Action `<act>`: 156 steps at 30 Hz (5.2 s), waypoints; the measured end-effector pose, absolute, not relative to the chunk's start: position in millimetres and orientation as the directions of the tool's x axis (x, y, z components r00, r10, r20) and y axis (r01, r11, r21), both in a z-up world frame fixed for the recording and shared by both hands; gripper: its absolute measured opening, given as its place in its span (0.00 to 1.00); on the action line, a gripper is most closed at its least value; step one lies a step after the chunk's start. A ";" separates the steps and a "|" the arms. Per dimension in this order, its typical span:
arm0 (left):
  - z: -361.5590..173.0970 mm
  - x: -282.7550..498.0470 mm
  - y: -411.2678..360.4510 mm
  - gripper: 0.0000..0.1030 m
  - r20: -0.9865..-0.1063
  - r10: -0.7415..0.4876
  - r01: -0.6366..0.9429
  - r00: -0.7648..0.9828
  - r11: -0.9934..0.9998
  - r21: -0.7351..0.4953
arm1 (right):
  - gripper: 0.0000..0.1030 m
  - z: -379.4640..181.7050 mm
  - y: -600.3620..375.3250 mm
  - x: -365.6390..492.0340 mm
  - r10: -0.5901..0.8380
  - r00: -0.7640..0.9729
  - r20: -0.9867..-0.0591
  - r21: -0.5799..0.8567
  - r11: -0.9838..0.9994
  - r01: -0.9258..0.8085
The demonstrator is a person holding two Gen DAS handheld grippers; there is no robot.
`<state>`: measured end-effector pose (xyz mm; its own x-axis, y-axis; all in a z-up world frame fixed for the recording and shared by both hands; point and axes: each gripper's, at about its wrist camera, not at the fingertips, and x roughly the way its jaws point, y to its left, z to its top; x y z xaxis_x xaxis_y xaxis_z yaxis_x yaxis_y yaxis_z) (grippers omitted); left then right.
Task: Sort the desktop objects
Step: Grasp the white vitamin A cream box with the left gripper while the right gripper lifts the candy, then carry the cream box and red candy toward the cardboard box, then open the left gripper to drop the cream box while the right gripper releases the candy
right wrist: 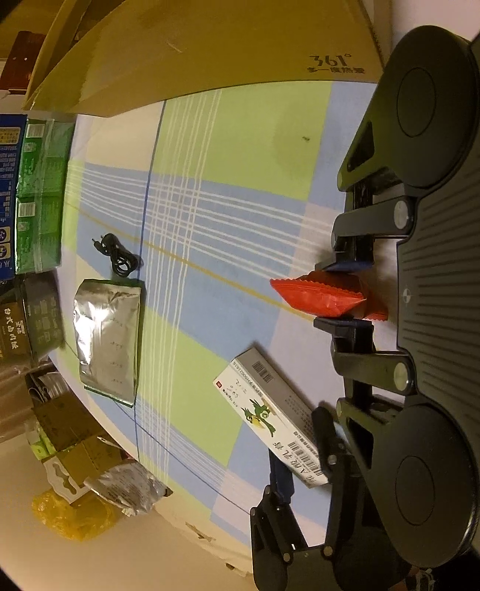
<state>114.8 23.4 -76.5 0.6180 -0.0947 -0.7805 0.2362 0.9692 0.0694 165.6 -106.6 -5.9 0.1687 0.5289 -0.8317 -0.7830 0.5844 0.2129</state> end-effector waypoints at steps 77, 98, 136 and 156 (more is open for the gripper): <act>100.8 130.6 -178.8 0.32 -0.589 -0.207 0.291 0.781 0.955 0.050 | 0.17 178.6 -309.6 224.2 0.469 0.611 -0.637 0.018 0.802 -0.597; 80.2 214.0 -226.5 0.32 -0.628 -0.246 0.343 0.738 0.939 0.036 | 0.17 161.8 -304.5 294.6 0.439 0.594 -0.674 0.010 0.809 -0.588; 65.6 234.3 -186.1 0.47 -0.630 -0.200 0.250 0.750 0.968 -0.009 | 0.18 144.8 -287.3 322.6 0.433 0.562 -0.705 0.035 0.812 -0.583; 68.9 212.1 -155.1 0.82 -0.623 -0.143 0.209 0.769 0.977 0.035 | 0.71 149.7 -279.8 306.1 0.456 0.557 -0.695 0.026 0.789 -0.613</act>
<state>212.1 -155.1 68.9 0.7694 -0.1429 -0.6225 0.2095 0.9772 0.0345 306.1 -279.8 149.7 0.5568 0.4556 -0.6946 -0.6132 0.7895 0.0263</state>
